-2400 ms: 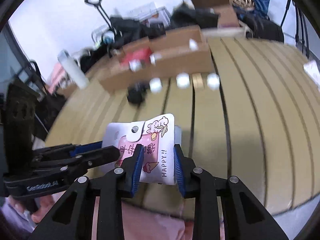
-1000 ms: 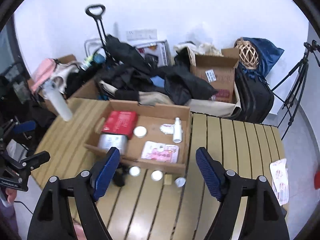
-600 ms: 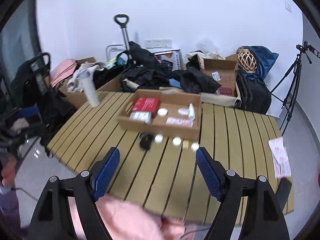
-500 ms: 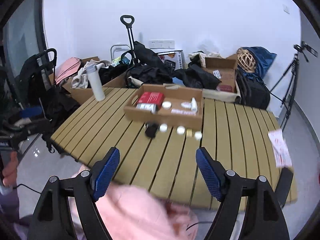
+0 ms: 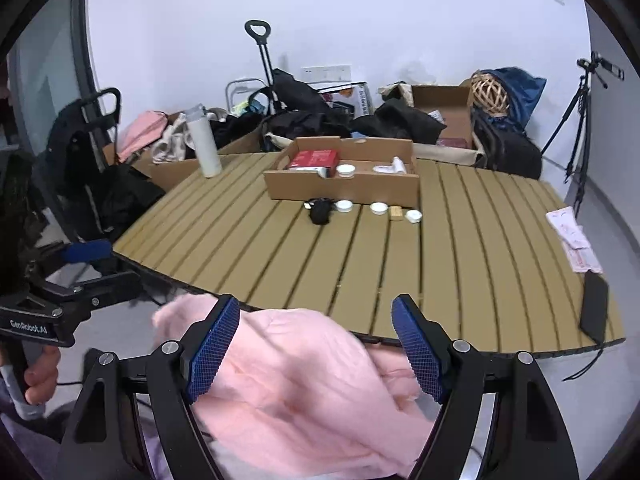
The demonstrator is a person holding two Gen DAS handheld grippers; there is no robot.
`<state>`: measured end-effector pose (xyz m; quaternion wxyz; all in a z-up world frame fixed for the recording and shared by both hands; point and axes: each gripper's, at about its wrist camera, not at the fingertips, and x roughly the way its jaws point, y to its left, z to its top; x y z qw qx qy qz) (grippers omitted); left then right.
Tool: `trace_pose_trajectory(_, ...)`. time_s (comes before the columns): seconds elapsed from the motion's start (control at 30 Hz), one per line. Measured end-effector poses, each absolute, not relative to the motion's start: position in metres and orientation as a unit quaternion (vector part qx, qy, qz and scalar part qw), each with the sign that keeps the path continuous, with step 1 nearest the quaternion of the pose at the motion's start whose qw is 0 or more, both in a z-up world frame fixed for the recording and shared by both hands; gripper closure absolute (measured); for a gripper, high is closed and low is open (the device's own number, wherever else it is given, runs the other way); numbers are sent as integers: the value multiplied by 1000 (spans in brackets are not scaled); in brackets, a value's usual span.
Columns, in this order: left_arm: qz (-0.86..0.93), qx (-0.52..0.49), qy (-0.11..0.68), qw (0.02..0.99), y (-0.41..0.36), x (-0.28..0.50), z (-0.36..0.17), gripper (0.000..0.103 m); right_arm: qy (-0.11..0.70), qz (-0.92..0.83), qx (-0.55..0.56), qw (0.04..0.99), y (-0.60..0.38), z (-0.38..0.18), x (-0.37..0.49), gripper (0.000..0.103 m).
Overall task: Organize objects
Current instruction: 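Reach the left gripper toward the black cable on the table, then close the left gripper on the black cable, then lift the black cable and carry it over the cardboard box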
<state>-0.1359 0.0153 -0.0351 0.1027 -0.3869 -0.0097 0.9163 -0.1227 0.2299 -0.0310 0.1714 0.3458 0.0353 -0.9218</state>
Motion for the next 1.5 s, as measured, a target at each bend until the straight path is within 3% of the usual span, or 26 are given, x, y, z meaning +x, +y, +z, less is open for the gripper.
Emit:
trace_pose_trajectory(0.5, 878, -462, -63, 111, 52, -398, -149, 5, 19, -896, 421, 138, 238, -94, -226, 21)
trace_pose_trajectory(0.53, 875, -468, -57, 109, 56, -409, -156, 11, 19, -893, 428, 136, 237, -98, -236, 21)
trace_pose_trajectory(0.6, 860, -496, -41, 108, 61, -424, -173, 66, 17, -888, 438, 141, 236, -104, -253, 21)
trace_pose_trajectory(0.63, 874, -473, -24, 103, 62, -420, -169, 70, 16, -886, 441, 144, 235, -106, -262, 21)
trace_pose_trajectory(0.77, 861, -481, -63, 152, 33, -389, -163, 71, 6, -879, 446, 166, 223, -117, -303, 21)
trace_pose_trajectory(0.97, 859, -473, -173, 91, -58, -346, -170, 71, 28, -864, 424, 271, 152, -138, -390, 21)
trace_pose_trajectory(1.03, 853, -460, -226, 95, -85, -341, -172, 70, 74, -864, 416, 272, 125, -146, -421, 21)
trace_pose_trajectory(1.2, 859, -448, -232, 86, -99, -342, -167, 70, 131, -853, 430, 266, 95, -179, -453, 23)
trace_pose_trajectory(1.27, 856, -451, -236, 89, -98, -341, -167, 70, 162, -860, 409, 258, 87, -180, -446, 32)
trace_pose_trajectory(1.33, 858, -451, -230, 90, -96, -336, -164, 70, 180, -860, 408, 250, 84, -180, -443, 53)
trace_pose_trajectory(1.4, 857, -452, -230, 89, -92, -331, -158, 70, 170, -860, 414, 247, 87, -182, -443, 57)
trace_pose_trajectory(1.47, 857, -450, -232, 96, -87, -321, -147, 70, 151, -860, 420, 247, 93, -178, -439, 72)
trace_pose_trajectory(1.5, 860, -446, -229, 97, -84, -315, -140, 70, 136, -861, 423, 249, 95, -174, -439, 72)
